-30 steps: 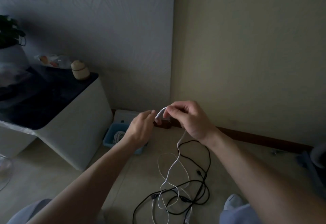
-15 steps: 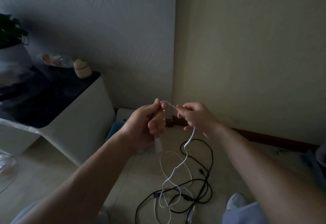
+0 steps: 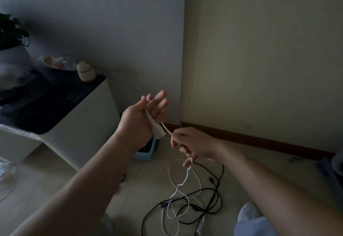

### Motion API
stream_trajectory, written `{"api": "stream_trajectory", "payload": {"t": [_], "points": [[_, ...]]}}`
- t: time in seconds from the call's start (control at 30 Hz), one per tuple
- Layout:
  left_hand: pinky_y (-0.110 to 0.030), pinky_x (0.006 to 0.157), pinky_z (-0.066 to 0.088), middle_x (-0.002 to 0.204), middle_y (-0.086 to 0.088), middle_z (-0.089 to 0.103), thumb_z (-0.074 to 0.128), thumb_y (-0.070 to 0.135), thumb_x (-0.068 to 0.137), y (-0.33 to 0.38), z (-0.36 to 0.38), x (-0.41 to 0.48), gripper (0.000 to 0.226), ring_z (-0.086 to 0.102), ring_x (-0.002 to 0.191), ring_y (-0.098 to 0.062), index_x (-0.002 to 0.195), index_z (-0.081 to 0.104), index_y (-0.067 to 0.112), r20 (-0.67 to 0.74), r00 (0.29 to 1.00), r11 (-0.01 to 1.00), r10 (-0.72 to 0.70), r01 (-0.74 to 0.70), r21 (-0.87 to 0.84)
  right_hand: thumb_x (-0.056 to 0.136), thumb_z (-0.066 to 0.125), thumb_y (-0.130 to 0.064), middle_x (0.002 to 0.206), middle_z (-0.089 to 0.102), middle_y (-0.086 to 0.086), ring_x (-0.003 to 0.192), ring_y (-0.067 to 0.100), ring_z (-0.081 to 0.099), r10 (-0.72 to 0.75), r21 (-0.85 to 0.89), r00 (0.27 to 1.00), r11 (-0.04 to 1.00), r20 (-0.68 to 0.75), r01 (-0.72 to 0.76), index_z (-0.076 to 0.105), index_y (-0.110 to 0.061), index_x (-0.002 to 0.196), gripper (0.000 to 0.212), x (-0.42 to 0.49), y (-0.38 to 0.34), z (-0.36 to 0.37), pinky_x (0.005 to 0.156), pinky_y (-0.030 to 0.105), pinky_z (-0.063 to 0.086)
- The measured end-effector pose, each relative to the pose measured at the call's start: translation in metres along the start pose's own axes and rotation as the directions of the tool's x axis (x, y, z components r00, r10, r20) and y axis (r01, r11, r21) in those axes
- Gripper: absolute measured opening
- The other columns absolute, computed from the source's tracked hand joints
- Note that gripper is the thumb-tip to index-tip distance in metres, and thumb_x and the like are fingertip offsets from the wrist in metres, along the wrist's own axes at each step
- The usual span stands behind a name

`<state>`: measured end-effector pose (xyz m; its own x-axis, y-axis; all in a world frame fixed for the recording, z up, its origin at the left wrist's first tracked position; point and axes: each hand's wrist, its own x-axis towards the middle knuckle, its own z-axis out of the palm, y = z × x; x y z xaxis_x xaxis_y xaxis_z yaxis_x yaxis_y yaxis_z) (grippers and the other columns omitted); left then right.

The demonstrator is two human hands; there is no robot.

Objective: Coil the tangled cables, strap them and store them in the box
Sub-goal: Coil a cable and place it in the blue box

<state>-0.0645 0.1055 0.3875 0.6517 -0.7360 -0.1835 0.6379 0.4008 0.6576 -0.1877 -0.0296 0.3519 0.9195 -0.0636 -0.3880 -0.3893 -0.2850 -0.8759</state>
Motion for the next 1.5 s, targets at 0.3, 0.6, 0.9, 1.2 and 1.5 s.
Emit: {"api": "stream_trajectory", "payload": {"t": [0.3, 0.6, 0.9, 1.2, 1.5], "points": [[-0.048, 0.092, 0.056, 0.120, -0.007, 0.072, 0.038, 0.017, 0.109, 0.004, -0.011, 0.010, 0.029, 0.070, 0.108, -0.031, 0.129, 0.056, 0.007, -0.271, 0.929, 0.941, 0.253, -0.171, 0.291, 0.107, 0.039, -0.030, 0.103, 0.069, -0.005, 0.085, 0.009, 0.061, -0.190, -0.538, 0.979, 0.834, -0.079, 0.118, 0.065, -0.021, 0.126, 0.034, -0.008, -0.007, 0.014, 0.063, 0.024, 0.038], [-0.038, 0.076, 0.057, 0.118, -0.018, 0.068, 0.030, 0.005, 0.108, -0.007, -0.003, 0.004, 0.028, 0.070, 0.093, -0.032, 0.124, 0.050, -0.007, -0.112, 0.974, 0.763, 0.194, -0.078, 0.641, 0.092, 0.059, -0.037, 0.087, 0.071, -0.008, 0.078, 0.014, 0.065, -0.611, -0.727, 0.744, 0.636, -0.270, 0.259, 0.075, -0.030, 0.099, 0.019, -0.011, -0.013, 0.003, 0.063, 0.031, 0.051], [-0.033, 0.063, 0.051, 0.055, -0.008, 0.051, 0.038, 0.004, 0.100, -0.031, -0.007, -0.006, 0.029, 0.047, 0.047, -0.016, 0.114, 0.058, -0.012, 0.122, 0.949, 0.775, -0.291, 0.159, 0.611, 0.058, 0.087, -0.061, 0.065, 0.056, -0.026, 0.051, 0.006, 0.047, -0.628, -0.601, 0.537, 0.758, -0.563, 0.255, 0.045, -0.032, 0.071, 0.053, -0.016, -0.023, -0.025, 0.047, 0.018, 0.029], [-0.016, 0.037, 0.017, 0.053, 0.009, 0.021, 0.048, 0.042, 0.095, -0.016, -0.003, -0.010, 0.028, 0.016, 0.040, -0.005, 0.084, 0.059, 0.018, 0.315, 0.776, 0.790, -0.547, 0.352, 0.503, 0.080, 0.072, -0.044, 0.067, 0.059, -0.005, 0.056, 0.010, 0.049, -0.478, -0.253, 0.663, 0.876, -0.576, 0.411, 0.063, -0.028, 0.079, 0.019, 0.001, -0.002, -0.043, 0.052, 0.027, 0.042], [-0.018, 0.042, 0.023, 0.053, 0.009, 0.026, 0.032, 0.033, 0.106, -0.002, -0.001, -0.009, 0.033, 0.019, 0.039, -0.005, 0.081, 0.049, 0.020, 0.145, 0.984, 0.991, -0.108, 0.094, 0.099, 0.106, 0.044, -0.024, 0.059, 0.046, -0.008, 0.046, 0.007, 0.040, -0.130, 0.081, 0.969, 0.985, -0.209, 0.149, 0.064, -0.013, 0.089, 0.028, 0.014, 0.019, -0.030, 0.055, 0.030, 0.047]]}}
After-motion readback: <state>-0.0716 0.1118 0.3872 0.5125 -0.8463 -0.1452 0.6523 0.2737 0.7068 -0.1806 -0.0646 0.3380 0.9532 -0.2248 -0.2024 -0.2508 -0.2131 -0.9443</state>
